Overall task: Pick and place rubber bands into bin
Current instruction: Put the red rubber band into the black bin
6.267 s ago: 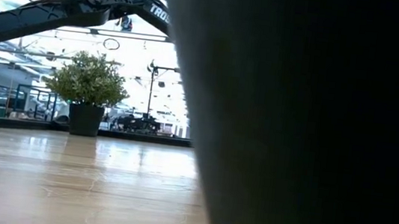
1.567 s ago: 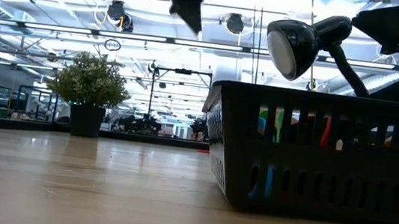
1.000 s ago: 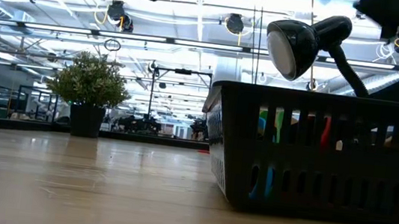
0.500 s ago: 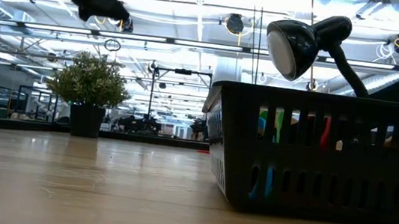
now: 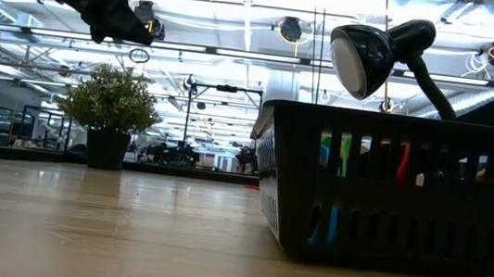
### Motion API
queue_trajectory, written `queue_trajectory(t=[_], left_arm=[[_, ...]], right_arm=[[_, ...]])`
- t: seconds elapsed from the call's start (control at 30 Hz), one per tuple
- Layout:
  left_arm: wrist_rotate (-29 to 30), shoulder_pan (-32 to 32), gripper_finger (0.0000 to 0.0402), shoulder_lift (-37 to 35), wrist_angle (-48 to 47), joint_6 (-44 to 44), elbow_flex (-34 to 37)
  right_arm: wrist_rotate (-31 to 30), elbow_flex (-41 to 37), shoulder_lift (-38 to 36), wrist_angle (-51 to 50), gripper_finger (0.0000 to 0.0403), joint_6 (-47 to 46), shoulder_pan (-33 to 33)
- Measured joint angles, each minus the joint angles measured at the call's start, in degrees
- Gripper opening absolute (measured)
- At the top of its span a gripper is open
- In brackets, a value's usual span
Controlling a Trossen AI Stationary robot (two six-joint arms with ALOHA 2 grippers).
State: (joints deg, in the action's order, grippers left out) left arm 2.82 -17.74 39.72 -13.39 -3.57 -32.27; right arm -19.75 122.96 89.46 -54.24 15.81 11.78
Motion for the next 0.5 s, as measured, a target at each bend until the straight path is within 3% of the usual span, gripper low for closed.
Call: queue_trajectory(t=[0.27,0.43,0.5], left_arm=[[-1.9,0.0,0.0051,0.0,-0.2,-0.1,0.0],[-1.9,0.0,0.0051,0.0,-0.3,0.1,0.0],[-1.9,0.0,0.0051,0.0,-0.7,0.0,0.0]], right_arm=[[15.9,4.8,8.0,-5.0,0.0116,-1.2,18.3],[17.4,4.9,12.6,-8.1,0.0116,3.9,25.9],[21.9,4.8,14.7,-9.8,0.0116,5.6,28.5]])
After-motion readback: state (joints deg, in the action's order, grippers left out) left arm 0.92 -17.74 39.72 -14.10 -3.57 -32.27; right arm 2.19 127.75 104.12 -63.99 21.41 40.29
